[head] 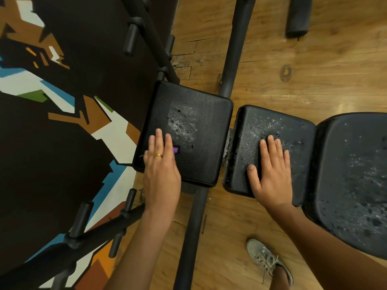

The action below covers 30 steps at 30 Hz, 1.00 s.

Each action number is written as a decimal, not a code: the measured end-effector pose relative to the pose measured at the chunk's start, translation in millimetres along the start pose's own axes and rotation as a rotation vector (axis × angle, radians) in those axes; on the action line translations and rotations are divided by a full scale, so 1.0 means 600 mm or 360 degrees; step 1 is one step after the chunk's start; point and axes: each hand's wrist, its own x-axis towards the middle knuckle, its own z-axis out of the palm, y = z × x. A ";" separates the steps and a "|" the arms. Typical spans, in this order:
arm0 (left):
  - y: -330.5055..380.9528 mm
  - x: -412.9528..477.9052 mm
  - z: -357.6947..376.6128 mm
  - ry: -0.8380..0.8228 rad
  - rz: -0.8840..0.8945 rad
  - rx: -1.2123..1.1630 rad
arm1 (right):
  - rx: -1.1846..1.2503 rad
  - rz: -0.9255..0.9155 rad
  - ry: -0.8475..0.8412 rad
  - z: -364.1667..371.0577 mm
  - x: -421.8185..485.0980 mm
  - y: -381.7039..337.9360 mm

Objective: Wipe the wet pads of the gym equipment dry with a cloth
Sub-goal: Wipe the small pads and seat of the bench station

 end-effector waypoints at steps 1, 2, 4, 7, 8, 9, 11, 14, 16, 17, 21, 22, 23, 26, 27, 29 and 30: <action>0.011 -0.006 0.008 0.0027 -0.0009 -0.0002 | 0.0001 0.0003 0.0001 0.000 0.000 0.001; 0.025 -0.016 0.018 0.0035 0.0010 0.0002 | 0.0001 0.0004 -0.0001 0.001 0.000 0.001; 0.050 -0.039 0.042 -0.0001 0.0154 0.0044 | 0.0000 0.0002 0.0000 0.000 -0.001 0.000; 0.054 -0.049 0.056 -0.0104 0.0341 0.0104 | -0.0002 0.0002 0.0004 -0.001 -0.001 0.000; 0.047 -0.045 0.053 -0.0123 0.0364 0.0102 | -0.0003 0.0004 0.0006 0.000 0.000 0.000; 0.039 -0.039 0.046 -0.0130 0.0363 0.0095 | -0.0004 0.0004 0.0005 0.001 -0.001 0.000; 0.020 -0.023 0.028 -0.0106 0.0278 0.0056 | -0.0003 0.0004 0.0001 0.001 -0.001 0.000; -0.007 0.009 -0.010 -0.0087 0.0092 -0.0045 | -0.0012 0.0002 0.0016 0.002 -0.002 0.001; -0.016 0.030 -0.025 -0.0110 0.0087 -0.0087 | -0.0015 -0.0001 0.0022 0.003 -0.001 0.002; -0.017 0.040 -0.028 -0.0126 0.0115 -0.0098 | -0.0013 0.0001 0.0021 0.003 -0.001 0.002; -0.008 0.069 -0.025 -0.0123 0.0175 -0.0063 | -0.0015 -0.0003 0.0023 0.006 -0.001 0.003; -0.005 0.070 -0.023 -0.0115 0.0168 -0.0047 | -0.0018 -0.0005 0.0027 0.006 -0.001 0.003; -0.002 0.065 -0.022 -0.0101 0.0170 -0.0022 | -0.0020 -0.0007 0.0029 0.006 -0.001 0.004; 0.002 0.034 -0.013 -0.0052 0.0177 0.0031 | -0.0012 -0.0003 0.0025 0.005 -0.001 0.003; 0.001 0.025 -0.010 -0.0035 0.0176 0.0030 | -0.0011 -0.0001 0.0025 0.005 -0.001 0.003; -0.005 0.018 -0.009 -0.0025 0.0180 0.0011 | -0.0010 0.0004 0.0023 0.005 -0.002 0.003; -0.010 0.019 -0.010 -0.0024 0.0180 0.0000 | -0.0013 0.0006 0.0022 0.004 -0.002 0.003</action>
